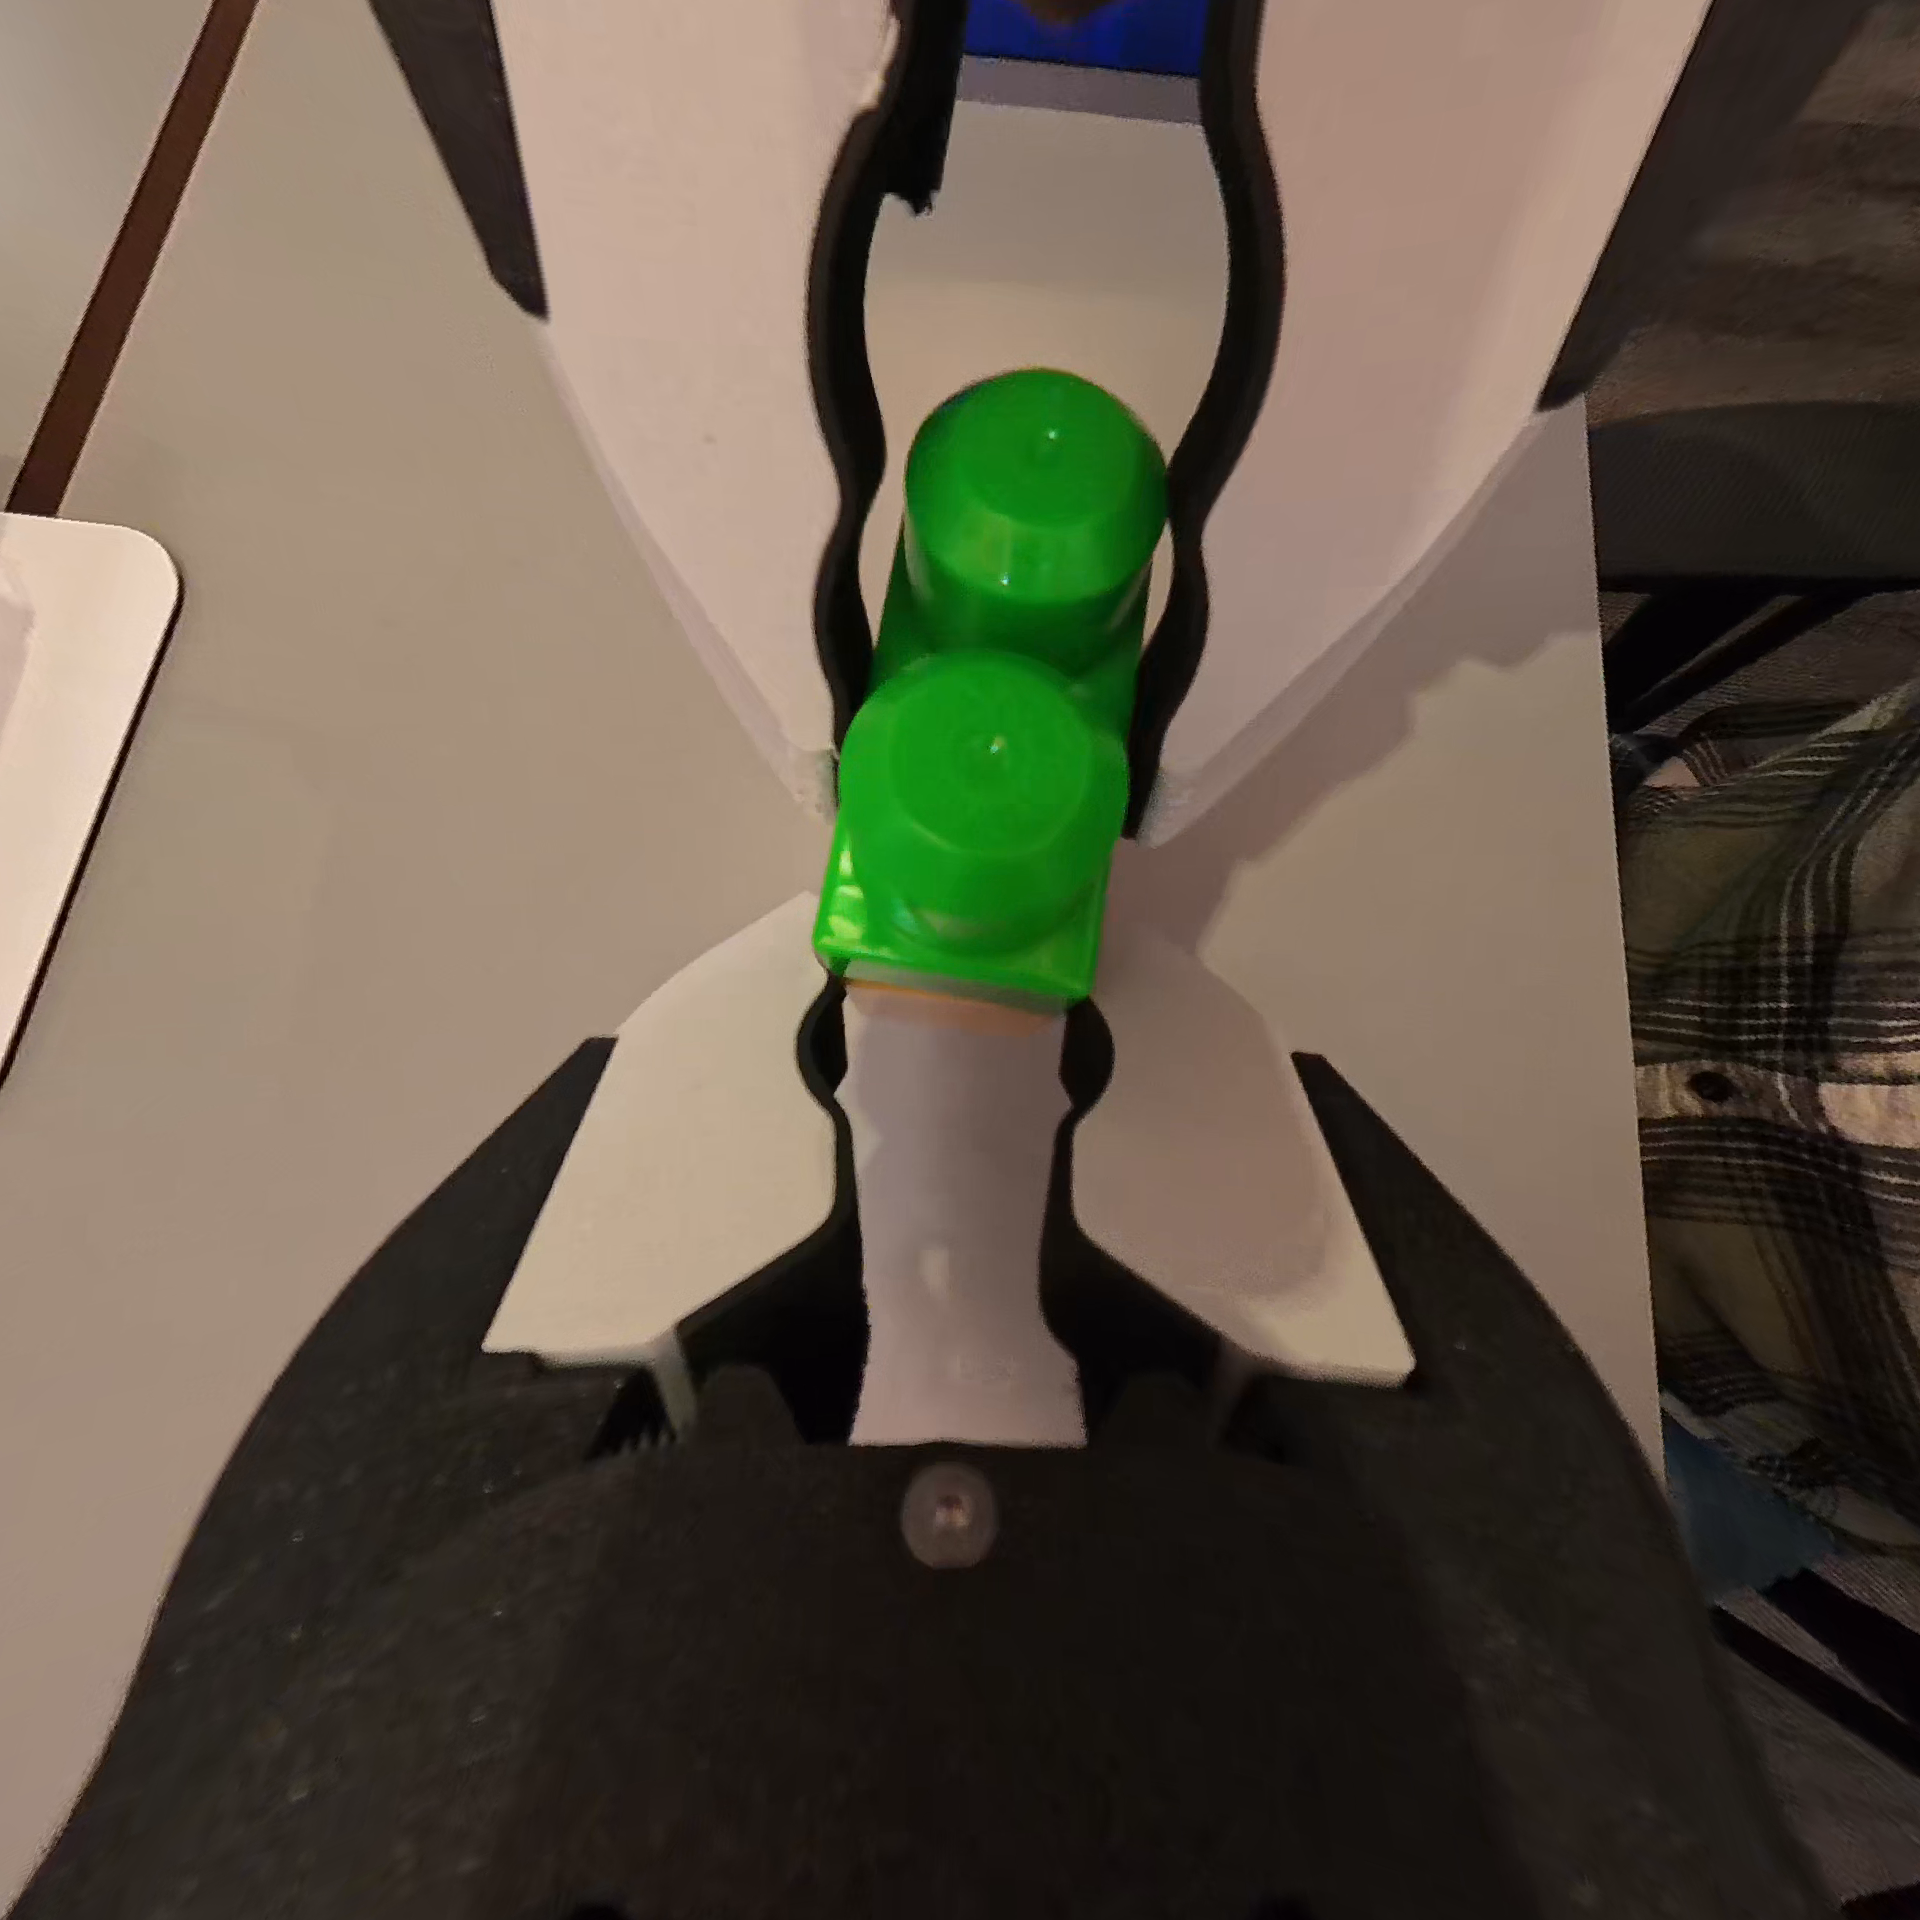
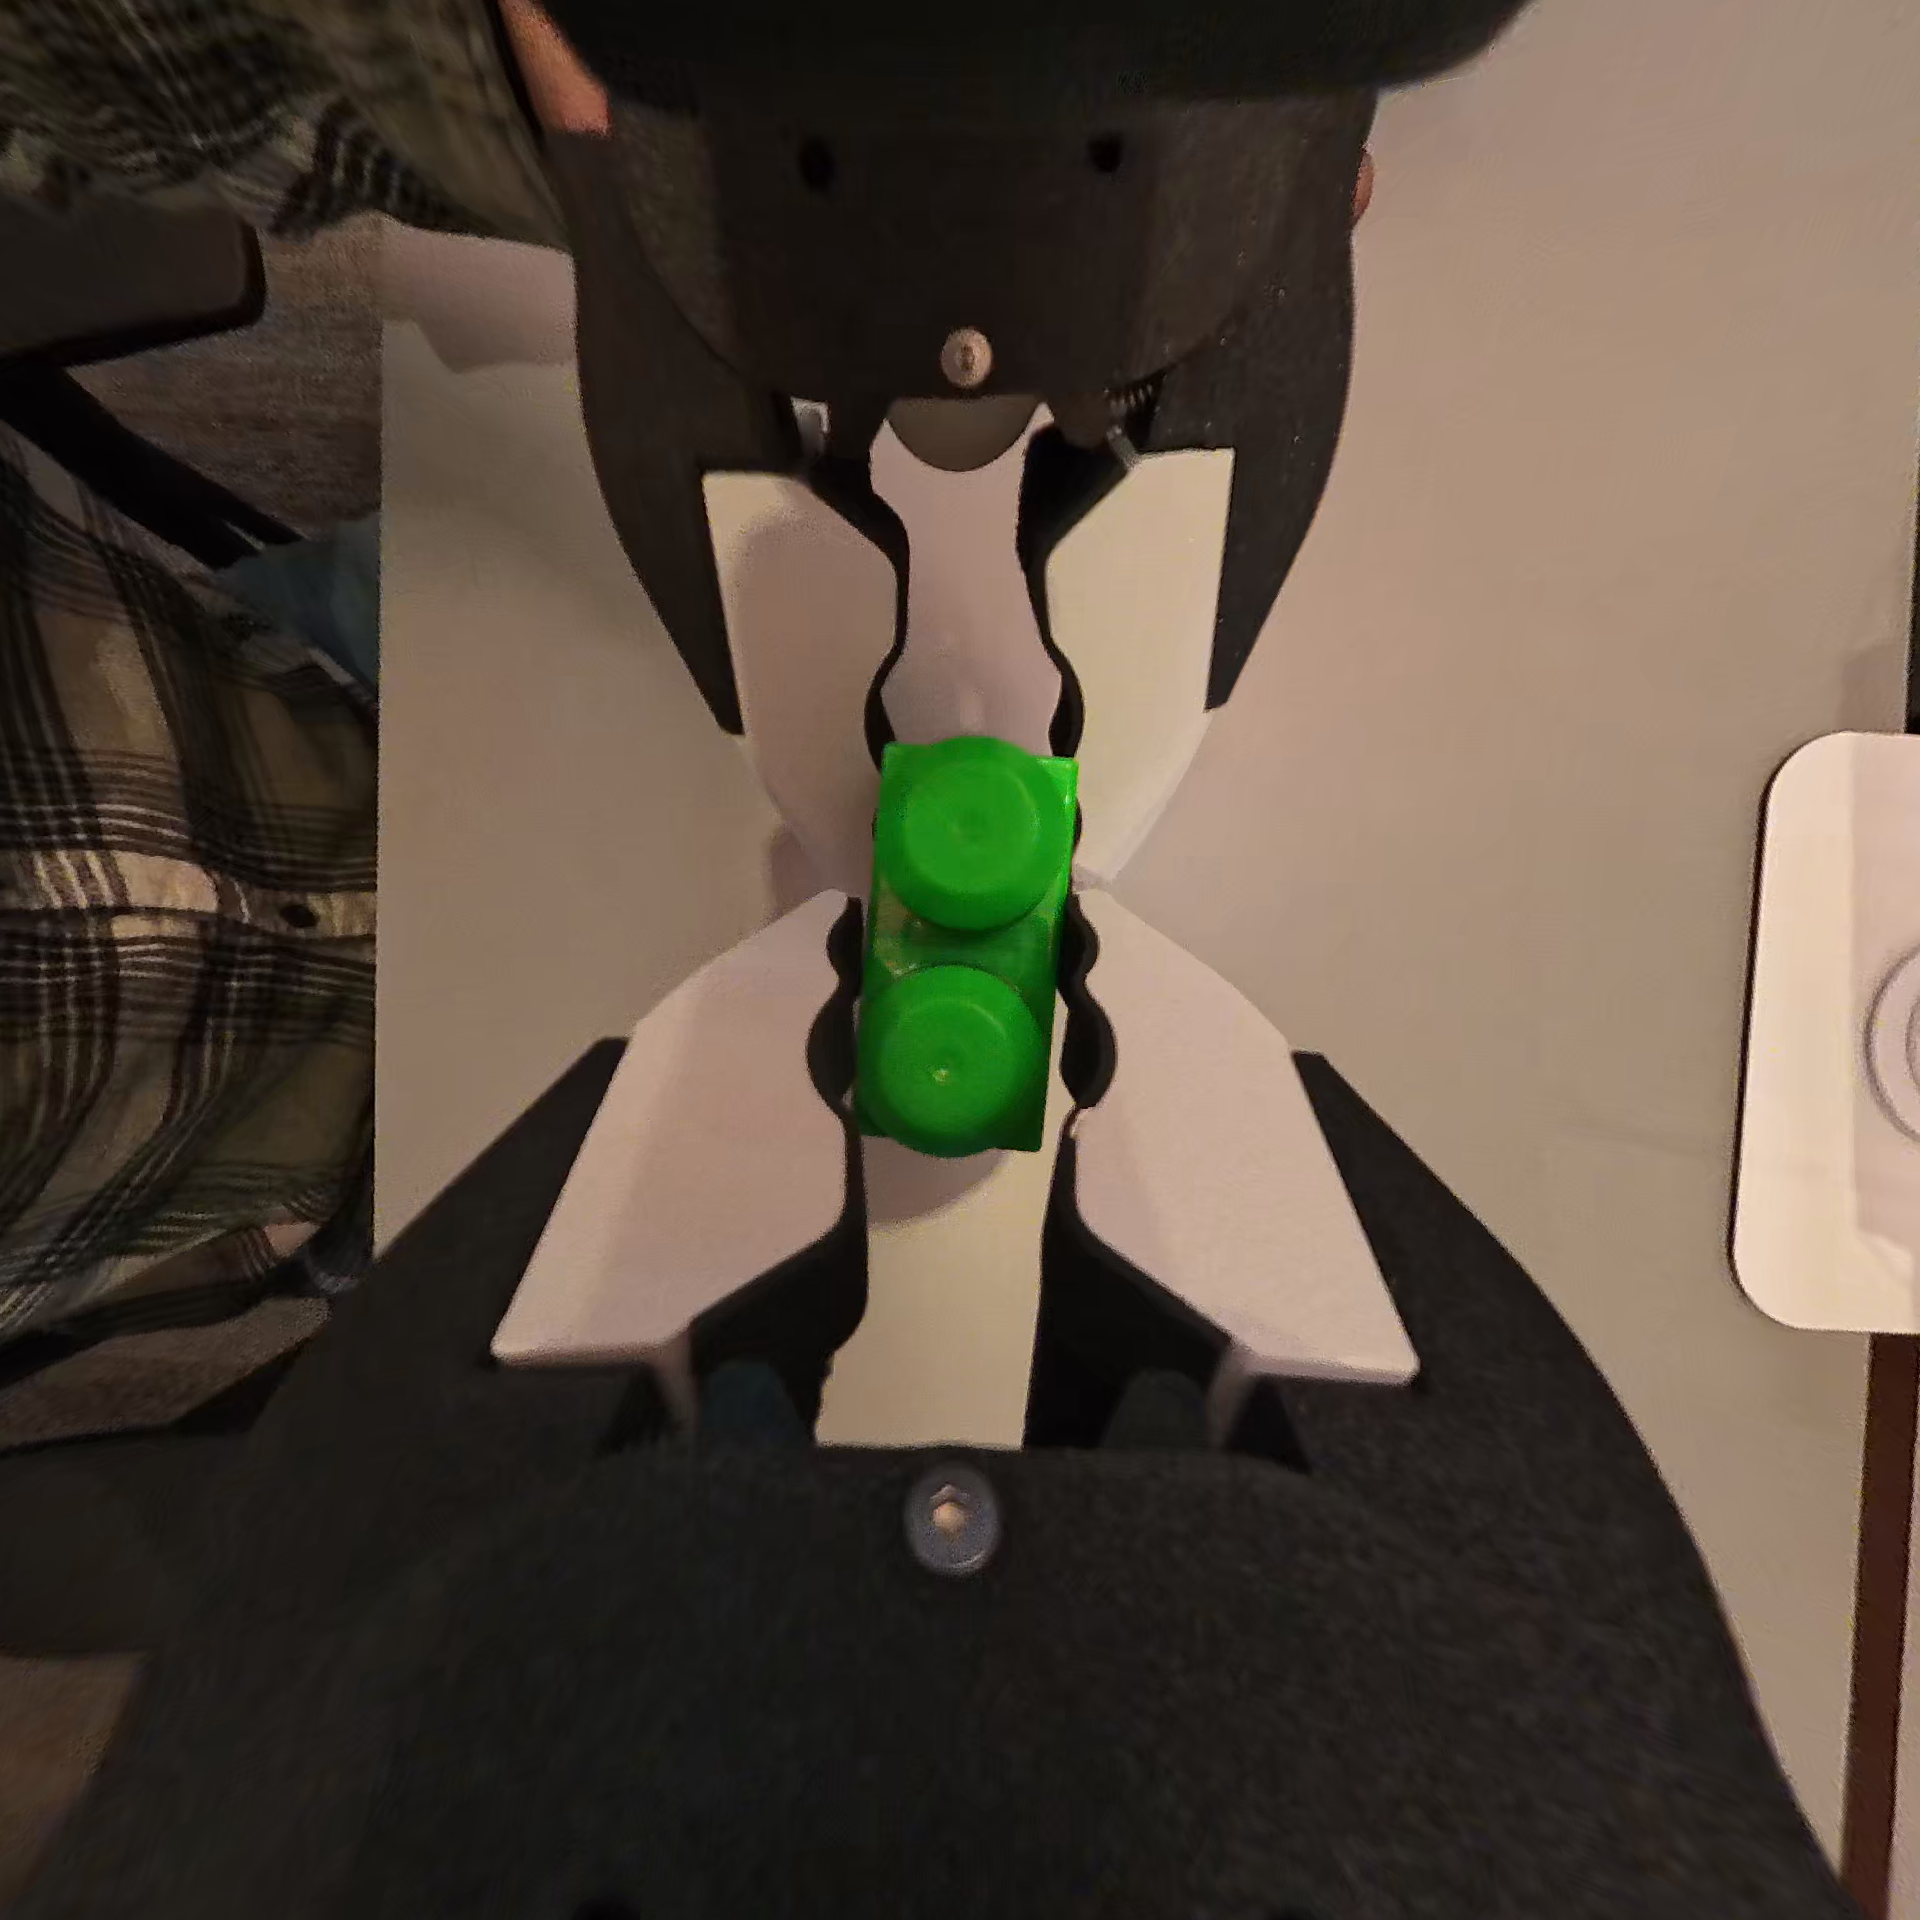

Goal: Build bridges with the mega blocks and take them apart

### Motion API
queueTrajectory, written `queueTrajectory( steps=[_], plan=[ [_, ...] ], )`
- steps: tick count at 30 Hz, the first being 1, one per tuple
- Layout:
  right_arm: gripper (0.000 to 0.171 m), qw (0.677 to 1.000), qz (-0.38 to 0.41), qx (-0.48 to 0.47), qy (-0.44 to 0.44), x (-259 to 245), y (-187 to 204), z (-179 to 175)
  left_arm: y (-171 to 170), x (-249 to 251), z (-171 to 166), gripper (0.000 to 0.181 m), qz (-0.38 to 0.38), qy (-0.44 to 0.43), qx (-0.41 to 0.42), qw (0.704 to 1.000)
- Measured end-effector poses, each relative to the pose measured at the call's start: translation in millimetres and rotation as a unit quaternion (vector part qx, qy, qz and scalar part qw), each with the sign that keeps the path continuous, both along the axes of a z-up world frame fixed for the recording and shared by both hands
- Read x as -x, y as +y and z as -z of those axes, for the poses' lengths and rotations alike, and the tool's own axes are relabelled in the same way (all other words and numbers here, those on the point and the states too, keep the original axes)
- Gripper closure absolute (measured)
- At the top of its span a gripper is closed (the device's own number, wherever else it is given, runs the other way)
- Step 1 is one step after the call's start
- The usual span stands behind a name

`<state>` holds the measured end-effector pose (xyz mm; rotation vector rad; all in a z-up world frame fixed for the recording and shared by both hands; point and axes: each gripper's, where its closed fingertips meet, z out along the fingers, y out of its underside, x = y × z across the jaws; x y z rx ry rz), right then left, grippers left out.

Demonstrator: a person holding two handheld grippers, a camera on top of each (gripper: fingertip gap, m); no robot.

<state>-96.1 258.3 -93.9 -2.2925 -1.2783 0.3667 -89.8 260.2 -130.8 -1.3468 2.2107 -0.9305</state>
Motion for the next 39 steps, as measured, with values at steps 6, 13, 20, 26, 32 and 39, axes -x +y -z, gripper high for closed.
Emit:
queueTrajectory(
  steps=[6, 13, 20, 26, 32, 39],
  plan=[
    [0.136, 1.0, -0.017, 0.014, -0.02, -17, -14, -3, -17, -15, -5, 0.14, 0.011, -0.026, 0.04, 0.999],
    [0.136, 0.999, 0.012, -0.025, -0.027, -100, -57, -42, -39, -23, -27, 0.12, 0.011, -0.096, 0.092, 0.991],
    [0.136, 0.985, 0.139, -0.054, -0.091, -260, -125, -82, -58, -14, -25, 0.125, 0.001, -0.119, 0.126, 0.985],
    [0.136, 0.972, 0.197, -0.045, -0.123, -378, -196, -79, -75, -5, -24, 0.13, -0.004, -0.129, 0.129, 0.983],
    [0.136, 0.972, 0.172, -0.006, -0.16, -444, -249, -32, -86, 0, -27, 0.134, -0.021, -0.147, 0.129, 0.981],
    [0.136, 0.979, 0.109, 0.041, -0.167, -452, -267, 33, -93, 4, -20, 0.136, -0.037, -0.135, 0.121, 0.983]
  ],
)
